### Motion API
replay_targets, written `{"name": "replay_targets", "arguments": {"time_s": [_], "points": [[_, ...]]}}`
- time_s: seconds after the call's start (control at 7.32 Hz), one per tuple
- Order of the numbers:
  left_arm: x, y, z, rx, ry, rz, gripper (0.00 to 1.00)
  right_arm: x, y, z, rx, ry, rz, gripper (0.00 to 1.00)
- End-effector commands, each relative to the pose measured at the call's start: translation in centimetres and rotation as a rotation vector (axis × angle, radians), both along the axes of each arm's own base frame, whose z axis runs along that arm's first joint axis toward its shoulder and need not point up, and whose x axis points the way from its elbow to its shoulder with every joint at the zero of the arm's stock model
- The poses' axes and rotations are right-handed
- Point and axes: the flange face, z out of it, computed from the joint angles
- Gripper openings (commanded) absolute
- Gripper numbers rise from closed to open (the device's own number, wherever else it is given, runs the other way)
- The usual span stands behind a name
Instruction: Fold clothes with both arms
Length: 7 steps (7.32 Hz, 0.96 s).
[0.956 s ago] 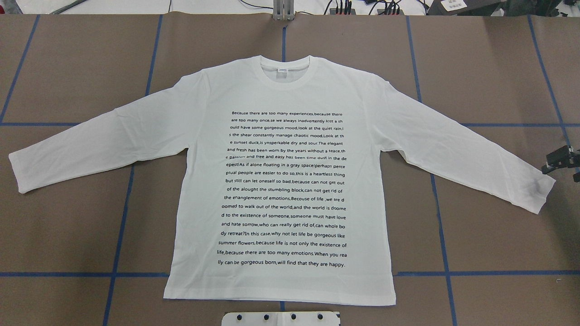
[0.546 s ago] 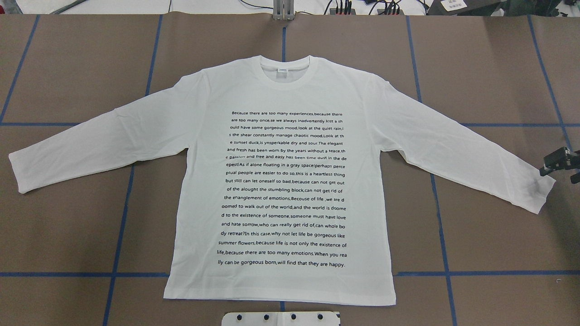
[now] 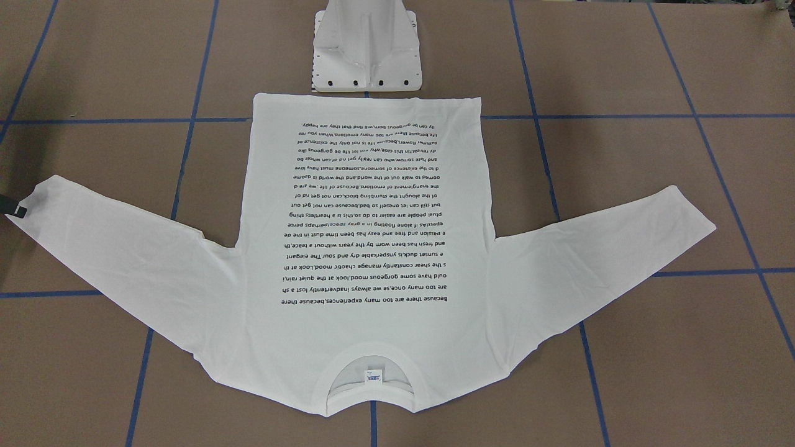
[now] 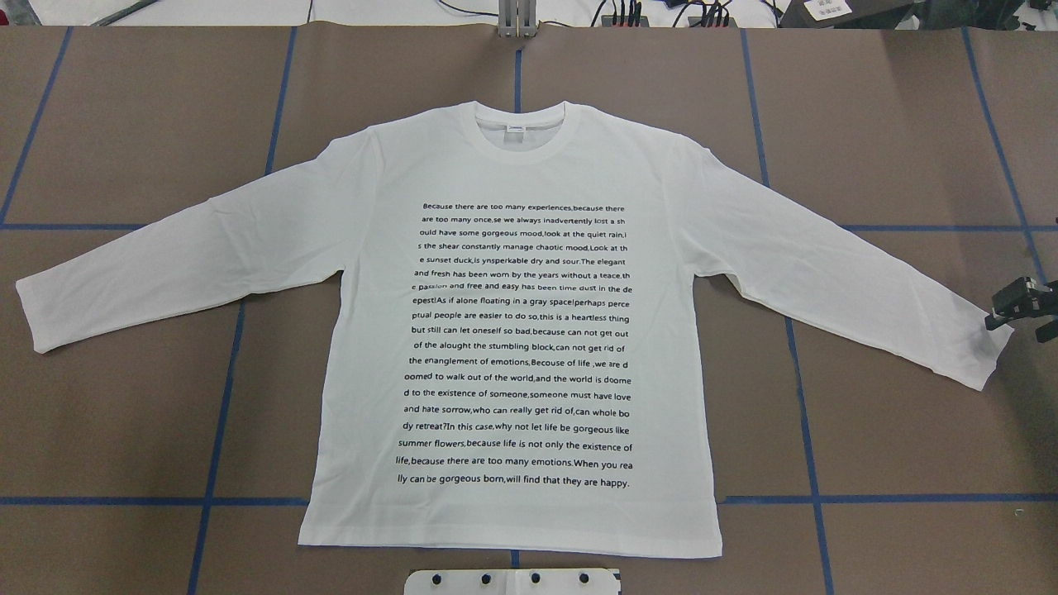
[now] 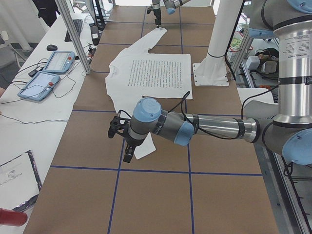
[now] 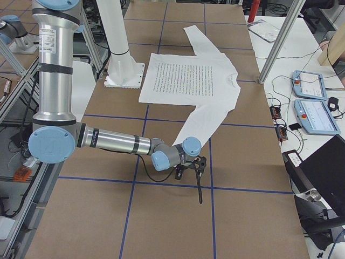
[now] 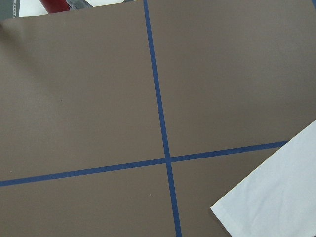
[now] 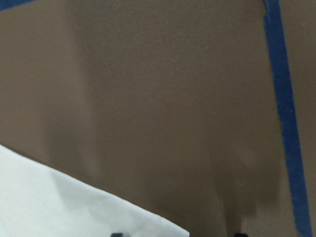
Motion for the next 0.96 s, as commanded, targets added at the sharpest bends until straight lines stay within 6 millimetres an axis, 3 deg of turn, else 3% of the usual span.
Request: {"name": "replay_targets", "arguments": {"time_s": [0.0, 0.14, 0.27, 0.55, 0.68, 0.82], "points": [[0.0, 0.0, 0.2, -0.002, 0.0, 0.001, 1.0, -0.3, -0.2, -0.2, 0.004, -0.001, -0.004, 0.5], [0.0, 0.1, 0.2, -0.002, 0.0, 0.001, 1.0, -0.3, -0.2, 0.0, -0.001, -0.001, -0.005, 0.2], [0.0, 0.1, 0.2, -0.002, 0.0, 0.001, 1.0, -0.3, -0.2, 0.1, -0.003, 0.0, -0.005, 0.0], [0.0, 0.1, 0.1, -0.001, -0.001, 0.001, 1.0, -0.4, -0.2, -0.1, -0.001, -0.004, -0.005, 0.0], [0.0, 0.1, 0.1, -0.001, -0.001, 0.001, 1.0, -0.3, -0.5, -1.3, 0.021, -0.018, -0.004, 0.0], [0.0, 0.1, 0.1, -0.001, -0.001, 0.001, 1.0, -0.6, -0.9, -4.3, 0.056, -0.049, -0.004, 0.0]]}}
